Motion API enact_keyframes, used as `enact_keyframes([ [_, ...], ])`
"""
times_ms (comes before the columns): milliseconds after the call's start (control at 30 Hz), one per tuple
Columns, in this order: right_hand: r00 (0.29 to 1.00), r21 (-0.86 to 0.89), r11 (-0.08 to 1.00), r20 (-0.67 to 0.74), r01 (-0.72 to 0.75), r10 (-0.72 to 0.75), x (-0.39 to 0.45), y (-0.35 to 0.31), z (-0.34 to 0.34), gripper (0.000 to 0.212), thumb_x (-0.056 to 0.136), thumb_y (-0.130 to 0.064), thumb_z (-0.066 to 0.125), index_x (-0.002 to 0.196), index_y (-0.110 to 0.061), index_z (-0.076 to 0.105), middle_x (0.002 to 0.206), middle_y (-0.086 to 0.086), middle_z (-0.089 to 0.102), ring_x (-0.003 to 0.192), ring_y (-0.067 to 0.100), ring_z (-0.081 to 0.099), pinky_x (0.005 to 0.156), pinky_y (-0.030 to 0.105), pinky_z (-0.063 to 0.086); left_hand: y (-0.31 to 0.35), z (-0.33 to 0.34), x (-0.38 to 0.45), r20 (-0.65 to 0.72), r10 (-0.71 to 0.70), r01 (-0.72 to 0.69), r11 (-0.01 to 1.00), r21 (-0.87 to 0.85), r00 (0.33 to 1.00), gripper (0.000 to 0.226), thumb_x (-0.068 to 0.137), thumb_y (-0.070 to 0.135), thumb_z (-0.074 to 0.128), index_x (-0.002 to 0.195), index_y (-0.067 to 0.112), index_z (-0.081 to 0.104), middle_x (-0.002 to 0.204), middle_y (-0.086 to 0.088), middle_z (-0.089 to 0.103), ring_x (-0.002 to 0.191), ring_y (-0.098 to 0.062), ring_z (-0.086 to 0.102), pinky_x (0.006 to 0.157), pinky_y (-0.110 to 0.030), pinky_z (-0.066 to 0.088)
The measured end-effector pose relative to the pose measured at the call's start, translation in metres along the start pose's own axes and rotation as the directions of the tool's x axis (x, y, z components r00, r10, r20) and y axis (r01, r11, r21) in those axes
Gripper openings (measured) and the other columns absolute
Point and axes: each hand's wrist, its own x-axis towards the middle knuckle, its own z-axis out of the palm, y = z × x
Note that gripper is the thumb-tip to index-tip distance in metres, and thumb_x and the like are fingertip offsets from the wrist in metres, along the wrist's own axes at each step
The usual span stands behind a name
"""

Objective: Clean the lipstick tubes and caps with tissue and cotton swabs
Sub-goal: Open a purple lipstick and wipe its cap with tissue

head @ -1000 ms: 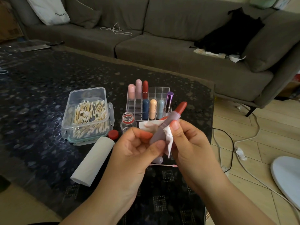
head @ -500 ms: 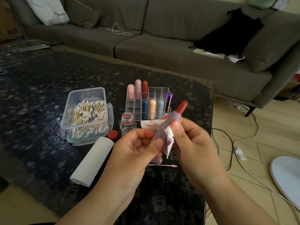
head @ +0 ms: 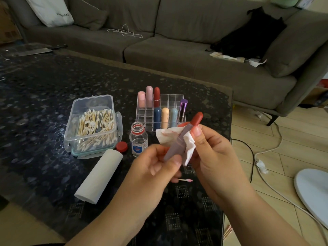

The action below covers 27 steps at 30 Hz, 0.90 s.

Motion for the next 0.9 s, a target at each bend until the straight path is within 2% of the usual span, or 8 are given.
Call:
enact_keyframes([
  [100, 1.000, 0.032, 0.999, 0.011, -0.010, 0.009, 0.0009, -0.0010, -0.0001, 0.037, 0.091, -0.040, 0.050, 0.092, -0.009, 0.069, 0.068, 0.018, 0.065, 0.050, 0.024, 0.052, 0.049, 0.030, 0.044, 0.0070, 0.0034, -0.0019, 0.033, -0.122, 0.127, 0.956, -0.263, 0.992, 0.035, 0.080, 0.034, 0.056, 0.082, 0.000, 0.063, 0.068, -0.016, 0.065, 0.058, -0.023, 0.062, 0.053, -0.026, 0.052],
  [167, 1.000, 0.061, 0.998, 0.026, -0.010, 0.008, 0.0007, -0.0008, -0.0004, 0.037, 0.093, -0.037, 0.049, 0.094, -0.005, 0.068, 0.068, 0.019, 0.065, 0.050, 0.026, 0.053, 0.050, 0.035, 0.047, 0.0071, 0.0021, -0.0005, 0.000, -0.093, 0.090, 0.964, -0.251, 0.996, 0.026, 0.078, 0.029, 0.066, 0.078, 0.002, 0.067, 0.065, -0.012, 0.064, 0.060, -0.023, 0.061, 0.057, -0.028, 0.054],
  [233, 1.000, 0.049, 0.999, 0.014, -0.006, 0.005, 0.0000, 0.0001, -0.0012, 0.040, 0.091, -0.038, 0.053, 0.097, -0.001, 0.067, 0.082, 0.023, 0.069, 0.068, 0.031, 0.063, 0.065, 0.042, 0.053, 0.0049, 0.0003, 0.0018, -0.044, -0.020, 0.012, 0.986, -0.168, 0.999, 0.014, 0.068, 0.021, 0.074, 0.077, 0.011, 0.072, 0.066, -0.007, 0.066, 0.063, -0.022, 0.061, 0.071, -0.038, 0.057],
  [333, 1.000, 0.025, 1.000, 0.000, -0.004, 0.004, -0.0006, 0.0010, -0.0022, 0.045, 0.090, -0.037, 0.053, 0.103, 0.005, 0.064, 0.099, 0.024, 0.069, 0.088, 0.034, 0.066, 0.079, 0.040, 0.055, 0.0020, -0.0016, 0.0020, -0.105, 0.039, -0.051, 0.992, -0.116, 0.994, 0.016, 0.063, 0.011, 0.070, 0.077, 0.018, 0.072, 0.075, -0.008, 0.070, 0.067, -0.027, 0.064, 0.070, -0.036, 0.057],
  [533, 0.999, 0.073, 0.997, 0.005, -0.039, 0.039, -0.0029, -0.0025, 0.0025, 0.039, 0.088, -0.037, 0.052, 0.093, -0.001, 0.067, 0.068, 0.018, 0.065, 0.051, 0.027, 0.050, 0.046, 0.029, 0.045, 0.0092, 0.0022, -0.0022, 0.023, -0.144, 0.144, 0.950, -0.276, 0.989, 0.036, 0.081, 0.034, 0.055, 0.087, -0.001, 0.061, 0.068, -0.018, 0.064, 0.057, -0.023, 0.061, 0.053, -0.027, 0.052],
  [667, 1.000, 0.012, 1.000, 0.003, -0.008, 0.008, -0.0023, 0.0027, 0.0028, 0.044, 0.084, -0.041, 0.056, 0.099, -0.002, 0.067, 0.082, 0.016, 0.070, 0.071, 0.027, 0.065, 0.067, 0.039, 0.053, 0.0087, 0.0001, 0.0003, -0.051, -0.047, 0.034, 0.972, -0.234, 0.998, 0.004, 0.073, 0.017, 0.074, 0.073, 0.016, 0.070, 0.078, -0.015, 0.069, 0.069, -0.027, 0.062, 0.075, -0.045, 0.054],
  [733, 1.000, -0.036, 0.999, -0.003, 0.000, 0.000, -0.0031, 0.0059, 0.0041, 0.045, 0.082, -0.042, 0.056, 0.097, 0.000, 0.067, 0.089, 0.020, 0.070, 0.084, 0.031, 0.066, 0.079, 0.042, 0.053, 0.0077, 0.0003, 0.0005, -0.084, 0.019, -0.035, 0.982, -0.188, 0.996, 0.017, 0.066, 0.009, 0.077, 0.080, 0.016, 0.069, 0.092, -0.014, 0.072, 0.082, -0.028, 0.066, 0.083, -0.056, 0.050],
  [900, 1.000, -0.070, 0.997, -0.026, -0.017, 0.015, -0.0046, 0.0038, 0.0057, 0.041, 0.087, -0.041, 0.057, 0.092, -0.001, 0.066, 0.084, 0.031, 0.063, 0.074, 0.038, 0.058, 0.070, 0.047, 0.050, 0.0050, -0.0002, 0.0014, -0.099, -0.005, -0.012, 0.985, -0.173, 0.995, 0.022, 0.060, 0.020, 0.081, 0.079, 0.017, 0.070, 0.095, -0.017, 0.071, 0.086, -0.030, 0.066, 0.089, -0.062, 0.046],
])
